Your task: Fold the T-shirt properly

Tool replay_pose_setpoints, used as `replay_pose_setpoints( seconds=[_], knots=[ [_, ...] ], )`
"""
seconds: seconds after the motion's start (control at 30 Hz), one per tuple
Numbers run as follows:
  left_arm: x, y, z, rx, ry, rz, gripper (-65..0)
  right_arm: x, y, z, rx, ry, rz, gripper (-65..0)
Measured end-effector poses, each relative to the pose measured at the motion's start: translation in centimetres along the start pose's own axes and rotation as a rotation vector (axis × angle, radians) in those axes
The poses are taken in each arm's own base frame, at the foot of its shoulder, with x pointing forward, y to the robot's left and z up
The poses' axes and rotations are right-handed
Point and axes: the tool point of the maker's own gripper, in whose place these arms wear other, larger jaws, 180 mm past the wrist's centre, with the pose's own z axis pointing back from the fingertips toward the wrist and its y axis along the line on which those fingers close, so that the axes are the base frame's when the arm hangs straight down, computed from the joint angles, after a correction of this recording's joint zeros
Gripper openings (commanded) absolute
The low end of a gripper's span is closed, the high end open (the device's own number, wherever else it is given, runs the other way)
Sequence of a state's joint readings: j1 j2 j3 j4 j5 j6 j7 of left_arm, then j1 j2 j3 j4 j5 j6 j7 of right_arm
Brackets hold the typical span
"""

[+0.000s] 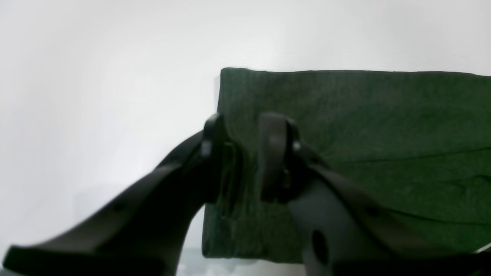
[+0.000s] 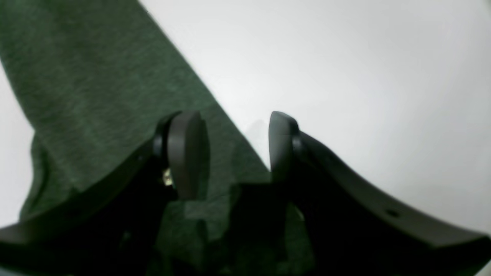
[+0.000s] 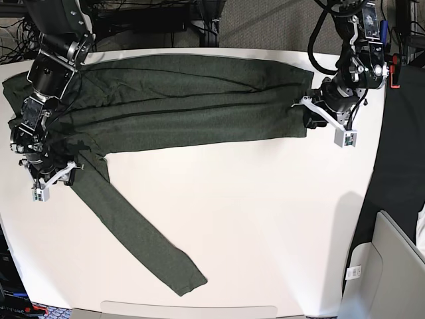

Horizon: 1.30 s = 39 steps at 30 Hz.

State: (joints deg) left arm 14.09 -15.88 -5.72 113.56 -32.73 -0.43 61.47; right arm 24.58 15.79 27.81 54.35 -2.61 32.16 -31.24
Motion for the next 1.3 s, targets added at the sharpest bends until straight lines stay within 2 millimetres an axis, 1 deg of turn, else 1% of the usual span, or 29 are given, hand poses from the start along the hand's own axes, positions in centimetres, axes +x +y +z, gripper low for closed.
replay_pose_setpoints(
  seconds=[0.03, 0.1, 0.23, 0.27, 0.33, 0.47, 0.53, 0.63, 0.77, 0.87, 0.93, 1.0, 1.13, 1.2, 1.23, 1.3],
  knots=[
    [0.0, 0.0, 0.0, 0.000, 0.000, -0.001, -49.4, -0.1, 0.0, 0.0, 0.003, -0.007, -0.006, -37.0],
    [0.0, 0.0, 0.0, 0.001, 0.001, -0.001, -49.4, -0.3, 0.1, 0.1, 0.003, -0.008, -0.012, -42.3],
    [0.0, 0.0, 0.0, 0.001, 0.000, -0.001, -49.4, -0.5, 0.1, 0.1, 0.003, -0.017, -0.030, -58.9],
    [0.0, 0.0, 0.0, 0.000, 0.000, 0.000, -49.4, -0.6, 0.6, 0.1, 0.018, -0.025, -0.052, -61.6],
    [0.0, 0.0, 0.0, 0.000, 0.001, 0.000, -49.4, -0.6, 1.1, 0.1, 0.039, -0.039, -0.085, -64.0],
    [0.0, 0.0, 0.0, 0.000, 0.000, 0.000, -49.4, -0.6, 1.7, 0.4, 0.063, 0.012, -0.097, -64.4],
    [0.0, 0.0, 0.0, 0.000, 0.000, 0.000, -49.5, -0.8, 2.5, 1.0, 0.098, 0.010, -0.131, -64.4],
    [0.0, 0.0, 0.0, 0.000, 0.000, 0.000, -49.5, -1.2, 3.0, 1.9, 0.124, 0.030, -0.146, -64.4],
    [0.0, 0.0, 0.0, 0.000, 0.000, -0.001, -49.5, -0.3, 3.9, 3.7, 0.173, -0.004, -0.162, -64.4],
    [-0.1, 0.0, 0.0, 0.000, 0.002, 0.000, -49.5, 0.4, 5.5, 5.2, 0.257, -0.045, -0.131, -64.4],
    [-0.1, 0.0, 0.0, 0.001, 0.002, 0.000, -49.5, 0.0, 6.4, 6.1, 0.299, -0.042, -0.113, -64.4],
    [-0.1, 0.0, 0.0, 0.001, 0.002, 0.000, -49.5, -0.9, 6.9, 6.9, 0.321, -0.021, -0.108, -64.4],
    [-0.1, 0.0, 0.1, 0.000, 0.002, 0.000, -49.5, -2.1, 8.1, 8.7, 0.376, -0.015, -0.102, -64.4],
    [-0.1, 0.0, 0.1, 0.000, 0.001, -0.001, -49.5, -2.0, 8.1, 9.0, 0.375, -0.027, -0.099, -64.3],
    [-0.1, 0.0, 0.1, 0.000, 0.002, 0.000, -49.5, -1.7, 7.7, 9.0, 0.360, -0.045, -0.104, -64.2],
    [-0.1, 0.0, 0.1, 0.000, 0.001, 0.000, -49.5, -0.6, 6.2, 8.9, 0.304, -0.096, -0.110, -63.9]
  ],
)
